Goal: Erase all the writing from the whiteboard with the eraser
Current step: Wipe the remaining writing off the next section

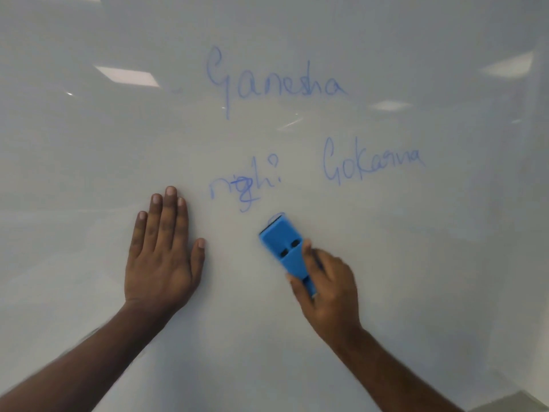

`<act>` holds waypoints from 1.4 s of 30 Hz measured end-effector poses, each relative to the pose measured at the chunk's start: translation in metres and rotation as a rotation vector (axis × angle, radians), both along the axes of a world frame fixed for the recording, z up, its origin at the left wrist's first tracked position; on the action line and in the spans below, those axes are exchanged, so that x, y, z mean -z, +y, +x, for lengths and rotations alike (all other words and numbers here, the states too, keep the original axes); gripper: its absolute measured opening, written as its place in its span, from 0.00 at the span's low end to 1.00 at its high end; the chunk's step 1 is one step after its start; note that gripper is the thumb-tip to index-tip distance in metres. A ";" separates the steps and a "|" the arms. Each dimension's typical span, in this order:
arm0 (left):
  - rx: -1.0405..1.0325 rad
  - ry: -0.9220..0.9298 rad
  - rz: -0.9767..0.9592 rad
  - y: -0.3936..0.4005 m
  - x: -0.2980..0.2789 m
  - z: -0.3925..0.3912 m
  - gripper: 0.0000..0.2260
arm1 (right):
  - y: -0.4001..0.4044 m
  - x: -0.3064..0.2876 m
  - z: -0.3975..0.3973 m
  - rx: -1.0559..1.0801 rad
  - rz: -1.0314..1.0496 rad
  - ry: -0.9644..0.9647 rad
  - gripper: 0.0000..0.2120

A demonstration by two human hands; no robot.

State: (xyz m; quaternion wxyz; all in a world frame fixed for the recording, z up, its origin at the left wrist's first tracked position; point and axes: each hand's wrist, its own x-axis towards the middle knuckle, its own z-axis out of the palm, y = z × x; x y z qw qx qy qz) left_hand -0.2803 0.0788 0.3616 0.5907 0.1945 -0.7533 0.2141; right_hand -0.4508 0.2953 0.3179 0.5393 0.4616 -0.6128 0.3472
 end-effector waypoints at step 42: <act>-0.028 -0.017 -0.046 -0.033 -0.064 0.038 0.30 | -0.009 -0.056 0.024 0.145 0.345 0.452 0.25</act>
